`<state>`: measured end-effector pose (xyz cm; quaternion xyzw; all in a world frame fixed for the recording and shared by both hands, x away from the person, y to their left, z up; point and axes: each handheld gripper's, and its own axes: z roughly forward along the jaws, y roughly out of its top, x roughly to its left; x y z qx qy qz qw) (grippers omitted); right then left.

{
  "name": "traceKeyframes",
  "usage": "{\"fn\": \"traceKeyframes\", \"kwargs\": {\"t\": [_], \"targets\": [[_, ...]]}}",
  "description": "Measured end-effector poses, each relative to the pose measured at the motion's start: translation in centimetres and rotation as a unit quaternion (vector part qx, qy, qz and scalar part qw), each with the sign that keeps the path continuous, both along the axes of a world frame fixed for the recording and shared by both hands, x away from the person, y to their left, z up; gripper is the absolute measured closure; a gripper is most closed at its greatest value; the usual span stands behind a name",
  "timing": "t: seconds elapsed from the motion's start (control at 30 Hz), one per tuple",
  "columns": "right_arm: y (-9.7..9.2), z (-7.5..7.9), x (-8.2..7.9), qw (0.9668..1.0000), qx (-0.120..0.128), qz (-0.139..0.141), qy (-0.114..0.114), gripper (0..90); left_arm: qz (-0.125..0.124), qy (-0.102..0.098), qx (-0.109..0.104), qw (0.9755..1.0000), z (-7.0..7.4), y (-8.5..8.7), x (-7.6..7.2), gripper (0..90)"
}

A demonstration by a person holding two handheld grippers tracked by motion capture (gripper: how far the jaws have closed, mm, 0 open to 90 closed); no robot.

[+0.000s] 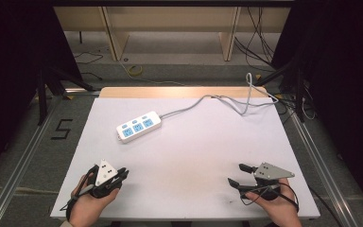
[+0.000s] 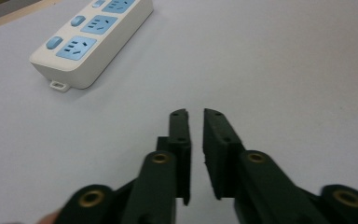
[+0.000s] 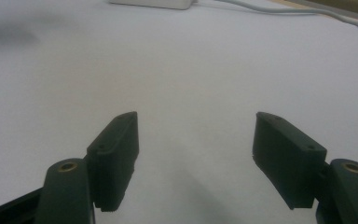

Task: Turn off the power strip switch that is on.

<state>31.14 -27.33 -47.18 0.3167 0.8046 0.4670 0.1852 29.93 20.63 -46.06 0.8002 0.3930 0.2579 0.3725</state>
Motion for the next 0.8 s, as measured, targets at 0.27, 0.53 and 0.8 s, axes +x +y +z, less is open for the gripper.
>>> {"fn": "traceKeyframes", "kwargs": {"t": [0.27, 0.53, 0.8], "targets": [[0.16, -0.04, 0.04, 1.0, -0.002, 0.002, 0.001, 32.5, -0.008, 0.004, 0.005, 0.9999, 0.26, -0.42, 0.21, 89.5], [0.16, -0.03, 0.02, 1.0, -0.003, 0.003, 0.002, 32.6, -0.001, 0.006, 0.005, 1.0, 0.49, -0.6, 0.53, 89.5], [0.22, -0.02, 0.02, 1.0, -0.004, 0.004, 0.001, 32.6, 0.005, 0.011, 0.005, 0.9999, 0.78, -0.62, 0.93, 89.5]]}}
